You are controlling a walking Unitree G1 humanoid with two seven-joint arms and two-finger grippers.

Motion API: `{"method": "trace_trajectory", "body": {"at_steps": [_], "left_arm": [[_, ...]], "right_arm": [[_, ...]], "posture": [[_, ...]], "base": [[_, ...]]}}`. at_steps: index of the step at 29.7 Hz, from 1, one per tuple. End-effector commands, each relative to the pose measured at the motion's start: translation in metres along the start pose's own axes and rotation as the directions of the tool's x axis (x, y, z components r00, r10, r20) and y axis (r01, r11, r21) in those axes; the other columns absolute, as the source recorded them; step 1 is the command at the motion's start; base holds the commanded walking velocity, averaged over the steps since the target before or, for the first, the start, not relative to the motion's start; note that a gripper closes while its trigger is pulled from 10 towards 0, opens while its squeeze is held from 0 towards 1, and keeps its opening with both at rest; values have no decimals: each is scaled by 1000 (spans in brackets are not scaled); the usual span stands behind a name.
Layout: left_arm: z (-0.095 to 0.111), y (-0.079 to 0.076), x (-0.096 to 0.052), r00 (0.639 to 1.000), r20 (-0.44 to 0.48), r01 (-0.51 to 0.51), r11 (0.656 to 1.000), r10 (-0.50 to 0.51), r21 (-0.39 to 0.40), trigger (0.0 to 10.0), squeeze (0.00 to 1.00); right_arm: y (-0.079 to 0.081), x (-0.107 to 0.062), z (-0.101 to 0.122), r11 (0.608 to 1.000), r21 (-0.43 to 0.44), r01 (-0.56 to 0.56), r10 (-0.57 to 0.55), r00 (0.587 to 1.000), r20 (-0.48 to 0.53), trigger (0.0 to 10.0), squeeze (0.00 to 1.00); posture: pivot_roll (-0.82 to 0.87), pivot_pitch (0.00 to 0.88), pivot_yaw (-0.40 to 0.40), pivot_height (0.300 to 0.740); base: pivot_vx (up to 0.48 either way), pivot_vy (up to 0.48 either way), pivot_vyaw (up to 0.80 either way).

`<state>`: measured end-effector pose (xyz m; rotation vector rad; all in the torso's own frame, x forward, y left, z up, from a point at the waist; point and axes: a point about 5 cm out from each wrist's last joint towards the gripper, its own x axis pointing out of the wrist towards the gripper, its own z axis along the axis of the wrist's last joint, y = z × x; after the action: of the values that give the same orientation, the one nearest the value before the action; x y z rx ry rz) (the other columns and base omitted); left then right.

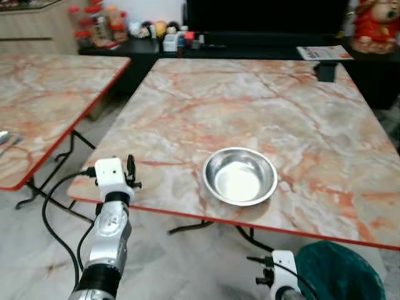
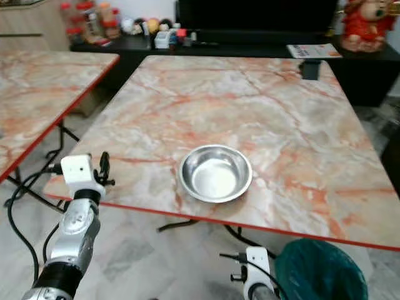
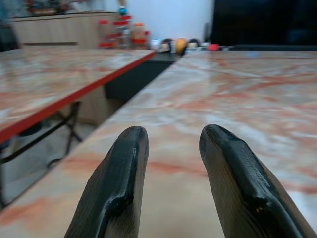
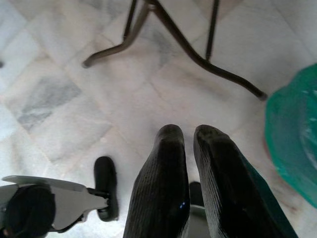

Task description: Setting the table

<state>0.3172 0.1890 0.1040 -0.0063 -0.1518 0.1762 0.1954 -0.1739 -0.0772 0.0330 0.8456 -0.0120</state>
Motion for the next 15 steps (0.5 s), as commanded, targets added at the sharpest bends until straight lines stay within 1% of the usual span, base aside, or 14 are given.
{"method": "trace_trajectory", "body": {"at_steps": [1,4,9,15], "left_arm": [[2,1,2,1000,9,-11,1000,11,6,10000,0],[3,1,2,1000,12,-10,1000,10,6,10000,0],[4,0,2,1000,17,-13,1000,13,-1,10000,0],[7,-2,2,1000,27,-8,1000,8,-2,10000,0]], "right_arm": [[2,0,-2,1000,15,-5,5,1000,0,10000,0],[2,0,-1,1000,18,-3,3,1000,0,10000,0],[1,0,0,1000,-4,1,-1,1000,5,10000,0],[2,0,-1,1000,3,-1,1,1000,3,10000,0]], "posture": [[2,0,60,714],[2,0,60,714],[4,0,60,714],[10,0,60,714]], "base": [[0,244,0],[0,244,0],[0,241,0],[0,243,627]]}}
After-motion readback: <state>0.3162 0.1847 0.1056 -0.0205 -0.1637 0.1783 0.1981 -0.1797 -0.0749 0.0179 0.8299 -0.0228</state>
